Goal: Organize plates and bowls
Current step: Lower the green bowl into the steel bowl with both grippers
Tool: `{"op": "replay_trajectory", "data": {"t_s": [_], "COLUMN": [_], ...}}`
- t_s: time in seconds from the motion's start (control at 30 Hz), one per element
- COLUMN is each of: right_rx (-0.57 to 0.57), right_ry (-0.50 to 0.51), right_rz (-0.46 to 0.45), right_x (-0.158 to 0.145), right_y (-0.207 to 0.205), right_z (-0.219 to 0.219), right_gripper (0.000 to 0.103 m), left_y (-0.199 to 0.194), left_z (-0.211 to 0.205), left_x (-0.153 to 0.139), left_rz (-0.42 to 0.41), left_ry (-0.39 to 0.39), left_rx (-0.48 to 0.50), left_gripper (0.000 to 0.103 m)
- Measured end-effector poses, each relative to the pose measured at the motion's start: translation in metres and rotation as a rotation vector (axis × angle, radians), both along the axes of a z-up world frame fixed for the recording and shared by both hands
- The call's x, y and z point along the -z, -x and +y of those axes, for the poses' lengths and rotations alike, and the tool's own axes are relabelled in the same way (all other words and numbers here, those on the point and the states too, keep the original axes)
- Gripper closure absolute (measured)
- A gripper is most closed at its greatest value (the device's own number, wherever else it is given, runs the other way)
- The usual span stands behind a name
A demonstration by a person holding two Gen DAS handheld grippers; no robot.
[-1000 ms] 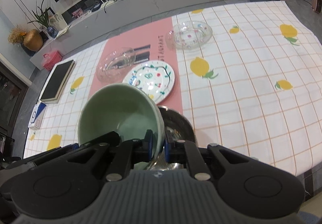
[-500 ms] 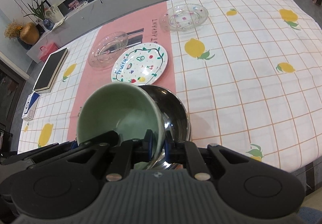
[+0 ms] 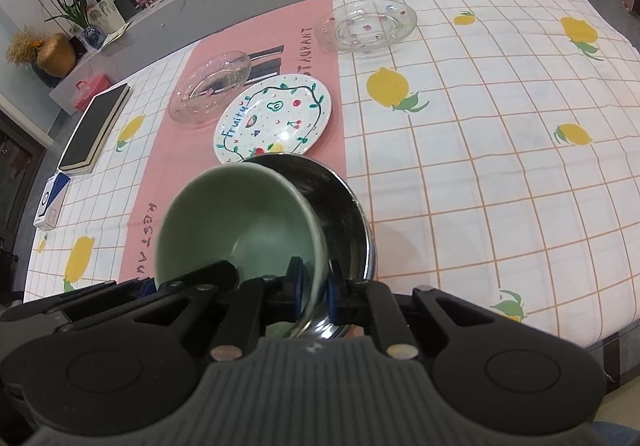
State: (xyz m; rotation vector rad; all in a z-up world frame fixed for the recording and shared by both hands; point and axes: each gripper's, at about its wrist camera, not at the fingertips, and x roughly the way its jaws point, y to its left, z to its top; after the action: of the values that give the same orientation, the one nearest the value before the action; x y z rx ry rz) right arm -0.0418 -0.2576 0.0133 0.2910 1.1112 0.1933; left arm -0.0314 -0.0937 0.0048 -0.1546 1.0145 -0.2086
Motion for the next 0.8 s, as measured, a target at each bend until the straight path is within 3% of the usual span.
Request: {"op": "replay_trajectory", "data": {"t_s": [0.8], "right_rx": [0.015], "right_ry": [-0.002], "right_rz": [-0.005], "right_x": [-0.0013], "right_y": [-0.0002], "right_z": [-0.0039], "right_gripper": [0.086], "left_y": [0.0015], "left_z": [0.0086], "left_x": [-0.0044], "left_rz": [0.003], "left_ry": [0.036], "left_rx": [-0.014], "left_gripper": [0.083]}}
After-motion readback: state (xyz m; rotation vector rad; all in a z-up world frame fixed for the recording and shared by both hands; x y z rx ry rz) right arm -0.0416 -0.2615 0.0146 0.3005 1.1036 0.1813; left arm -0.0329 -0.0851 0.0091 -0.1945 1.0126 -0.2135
